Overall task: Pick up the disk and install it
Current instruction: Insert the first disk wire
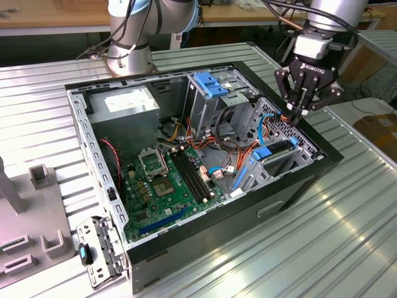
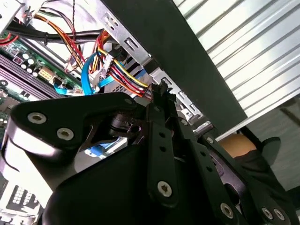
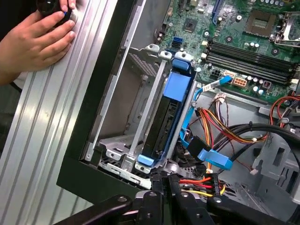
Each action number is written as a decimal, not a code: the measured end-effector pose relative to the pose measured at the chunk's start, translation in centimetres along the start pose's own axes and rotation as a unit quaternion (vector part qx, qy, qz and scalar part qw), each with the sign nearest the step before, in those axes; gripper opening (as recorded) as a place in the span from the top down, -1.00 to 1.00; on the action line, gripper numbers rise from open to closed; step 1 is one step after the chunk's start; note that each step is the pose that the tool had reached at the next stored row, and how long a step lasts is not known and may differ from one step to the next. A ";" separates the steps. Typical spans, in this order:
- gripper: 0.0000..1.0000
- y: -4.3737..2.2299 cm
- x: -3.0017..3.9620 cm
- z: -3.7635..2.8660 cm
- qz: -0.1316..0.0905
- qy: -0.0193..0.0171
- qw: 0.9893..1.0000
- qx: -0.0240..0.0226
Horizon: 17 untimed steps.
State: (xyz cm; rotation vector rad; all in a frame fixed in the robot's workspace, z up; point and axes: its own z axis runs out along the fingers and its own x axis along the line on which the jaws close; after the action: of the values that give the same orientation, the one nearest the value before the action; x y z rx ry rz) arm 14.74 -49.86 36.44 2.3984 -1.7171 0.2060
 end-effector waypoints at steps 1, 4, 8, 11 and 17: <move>0.67 0.00 -0.01 0.00 0.008 0.000 1.000 -0.002; 0.67 0.00 -0.03 0.10 0.044 -0.002 0.999 -0.010; 0.67 0.02 -0.06 0.19 0.071 -0.002 0.997 -0.017; 0.67 0.11 -0.09 0.21 0.095 -0.004 0.995 -0.022; 0.67 0.30 0.08 0.25 0.102 -0.015 0.994 -0.022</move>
State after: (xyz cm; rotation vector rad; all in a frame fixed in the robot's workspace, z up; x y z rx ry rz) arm 14.48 -50.08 36.23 2.2049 -1.9592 0.1608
